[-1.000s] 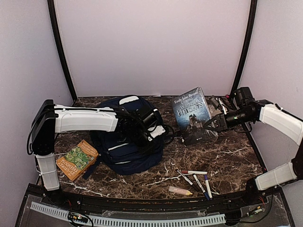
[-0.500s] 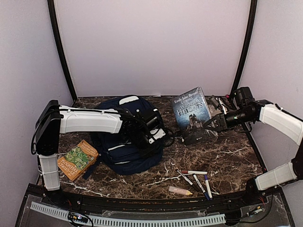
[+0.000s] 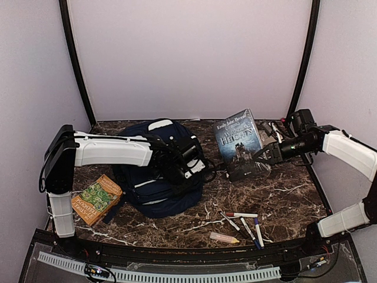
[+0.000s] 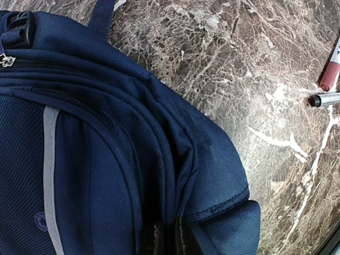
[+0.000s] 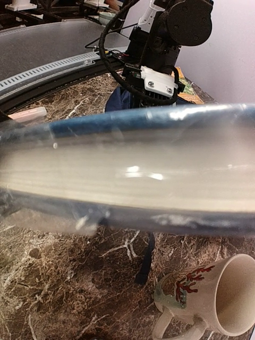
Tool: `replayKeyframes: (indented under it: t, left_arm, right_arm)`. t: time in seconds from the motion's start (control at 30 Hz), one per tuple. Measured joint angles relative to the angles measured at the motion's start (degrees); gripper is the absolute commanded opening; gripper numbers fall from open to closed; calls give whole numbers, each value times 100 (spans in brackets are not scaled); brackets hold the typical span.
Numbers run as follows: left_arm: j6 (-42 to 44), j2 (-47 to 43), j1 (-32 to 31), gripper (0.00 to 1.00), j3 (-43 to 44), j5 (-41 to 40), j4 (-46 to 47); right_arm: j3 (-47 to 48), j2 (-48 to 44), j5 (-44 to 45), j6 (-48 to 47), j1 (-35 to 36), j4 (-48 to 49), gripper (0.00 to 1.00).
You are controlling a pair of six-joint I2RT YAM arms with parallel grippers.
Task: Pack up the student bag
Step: Pick up the largest pocket of the bag from the student bag.
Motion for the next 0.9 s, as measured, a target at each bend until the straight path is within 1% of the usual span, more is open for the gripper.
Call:
replayKeyframes:
  t: [0.2, 0.3, 0.43, 0.57, 0.67, 0.9]
  left_arm:
    - [7, -66, 0, 0, 24, -144, -24]
    - [42, -236, 0, 0, 85, -313, -68]
    - [72, -695, 48, 0, 72, -660, 28]
    - [74, -1266, 223, 0, -44, -986, 428]
    - [127, -1611, 378, 0, -179, -1213, 809]
    - [376, -1899, 584, 0, -221, -1534, 1202]
  right_arm:
    - [118, 26, 15, -15, 0, -160, 0]
    - [463, 160, 9, -26, 0, -306, 0]
    - [1056, 369, -63, 66, 0, -365, 0]
    - [1497, 553, -308, 264, 4, -356, 0]
    - [1635, 704, -448, 334, 55, -365, 0]
    - [1641, 1154, -610, 208, 538, -763, 0]
